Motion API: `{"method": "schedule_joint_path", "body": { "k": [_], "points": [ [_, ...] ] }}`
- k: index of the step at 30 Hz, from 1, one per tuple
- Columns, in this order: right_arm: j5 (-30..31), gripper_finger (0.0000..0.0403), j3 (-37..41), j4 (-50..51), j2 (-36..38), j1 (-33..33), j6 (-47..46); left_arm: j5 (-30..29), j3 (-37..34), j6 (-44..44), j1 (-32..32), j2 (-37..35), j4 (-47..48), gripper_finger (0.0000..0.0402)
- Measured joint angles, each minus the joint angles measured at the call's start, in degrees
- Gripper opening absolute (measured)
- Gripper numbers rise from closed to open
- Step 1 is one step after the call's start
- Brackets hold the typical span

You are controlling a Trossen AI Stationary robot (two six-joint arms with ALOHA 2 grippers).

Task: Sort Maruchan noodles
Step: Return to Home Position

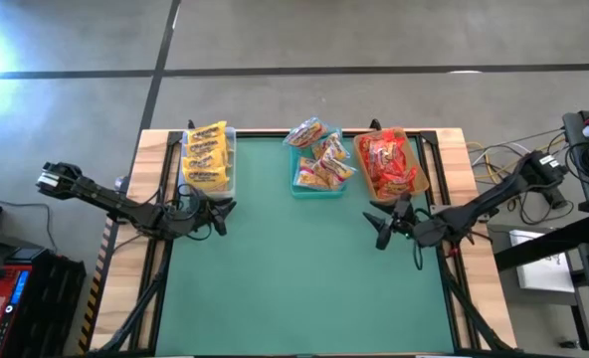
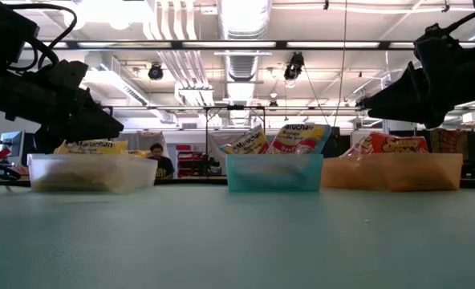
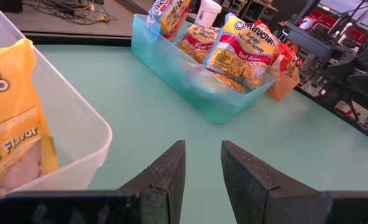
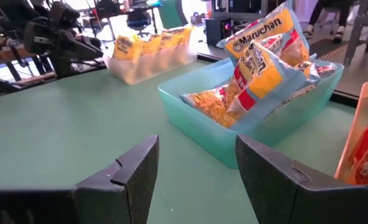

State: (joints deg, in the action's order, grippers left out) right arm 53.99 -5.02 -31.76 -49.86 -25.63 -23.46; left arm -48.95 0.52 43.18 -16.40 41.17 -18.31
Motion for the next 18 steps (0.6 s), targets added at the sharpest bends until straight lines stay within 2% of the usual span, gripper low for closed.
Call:
{"method": "schedule_joint_path", "body": {
  "k": [12, 18],
  "points": [
    [-0.2, 0.0201, 4.2, 0.3, 8.9, 0.0, 1.4, 0.0, 0.3, 0.0, 0.0, 0.0, 0.4, 0.0087],
    [-0.2, 0.0201, 4.2, 0.6, 12.3, 0.0, 5.3, 0.0, 0.4, 0.0, 0.0, 0.0, 0.8, 0.0087]
  ]
}}
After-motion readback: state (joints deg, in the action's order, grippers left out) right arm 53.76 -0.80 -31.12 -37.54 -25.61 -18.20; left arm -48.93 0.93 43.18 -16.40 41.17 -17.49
